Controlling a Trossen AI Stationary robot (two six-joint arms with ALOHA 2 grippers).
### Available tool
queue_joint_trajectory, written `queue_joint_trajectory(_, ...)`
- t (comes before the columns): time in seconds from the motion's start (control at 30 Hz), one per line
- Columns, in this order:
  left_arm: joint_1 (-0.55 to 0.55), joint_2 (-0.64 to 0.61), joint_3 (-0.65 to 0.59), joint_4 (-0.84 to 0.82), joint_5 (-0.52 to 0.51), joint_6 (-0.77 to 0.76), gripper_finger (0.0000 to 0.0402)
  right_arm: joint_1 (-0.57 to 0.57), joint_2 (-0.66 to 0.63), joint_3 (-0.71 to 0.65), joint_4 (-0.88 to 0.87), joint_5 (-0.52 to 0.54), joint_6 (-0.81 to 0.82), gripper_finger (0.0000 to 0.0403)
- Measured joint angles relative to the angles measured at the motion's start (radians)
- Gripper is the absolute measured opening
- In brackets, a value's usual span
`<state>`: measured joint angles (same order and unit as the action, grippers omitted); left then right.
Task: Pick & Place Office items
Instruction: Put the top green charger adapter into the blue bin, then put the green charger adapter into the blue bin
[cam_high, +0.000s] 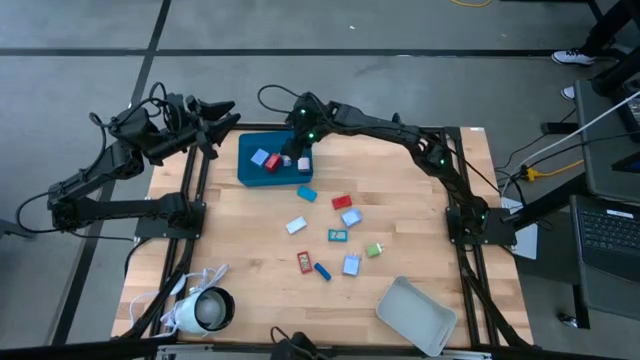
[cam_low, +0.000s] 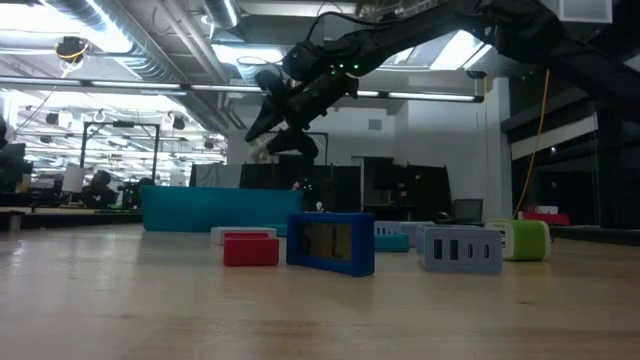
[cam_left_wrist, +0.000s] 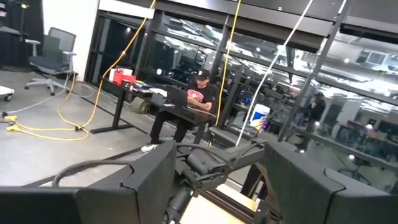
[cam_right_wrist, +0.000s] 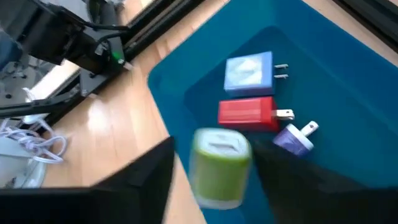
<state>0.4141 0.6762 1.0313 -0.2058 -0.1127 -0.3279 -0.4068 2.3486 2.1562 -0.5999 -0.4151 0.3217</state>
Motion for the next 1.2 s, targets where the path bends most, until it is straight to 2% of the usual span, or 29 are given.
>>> queue_joint_trajectory(0.1, 0.000, 0.001, 0.000, 0.000, 0.003, 0.000, 0.0239, 0.000, 0.000, 0.000, 0.005, 0.003, 0.002, 0.0295)
queue_joint_trajectory(0.2, 0.000, 0.001, 0.000, 0.000, 0.003, 0.000, 0.0239, 0.000, 0.000, 0.000, 0.001, 0.003, 0.005, 0.0320)
queue_joint_trajectory(0.33, 0.000, 0.001, 0.000, 0.000, 0.006, -0.002, 0.0239, -0.005, 0.000, 0.000, 0.002, -0.060, 0.033, 0.0312)
queue_joint_trajectory(0.47, 0.000, 0.005, 0.000, -0.005, 0.007, -0.002, 0.0239, -0.012, -0.029, -0.002, -0.042, -0.217, 0.034, 0.0289)
queue_joint_trajectory(0.53, 0.000, 0.005, 0.000, -0.007, 0.007, -0.001, 0.0239, -0.005, -0.072, -0.002, -0.142, -0.271, -0.028, 0.0279)
queue_joint_trajectory(0.63, 0.000, 0.005, 0.000, -0.008, 0.007, 0.011, 0.0239, 0.024, -0.140, 0.000, -0.366, -0.212, -0.200, 0.0271)
queue_joint_trajectory(0.8, 0.000, 0.005, 0.000, -0.008, 0.010, 0.018, 0.0239, 0.084, -0.208, -0.022, -0.742, 0.016, -0.393, 0.0271)
queue_joint_trajectory(0.87, 0.000, 0.005, 0.000, -0.008, 0.010, 0.018, 0.0239, 0.114, -0.245, -0.078, -0.776, 0.064, -0.416, 0.0272)
queue_joint_trajectory(1.0, 0.000, 0.005, 0.000, -0.013, 0.010, 0.019, 0.0239, 0.180, -0.352, -0.263, -0.719, 0.052, -0.400, 0.0272)
queue_joint_trajectory(1.2, 0.000, 0.005, 0.000, -0.023, 0.019, 0.019, 0.0239, 0.253, -0.582, -0.652, -0.518, 0.044, -0.308, 0.0272)
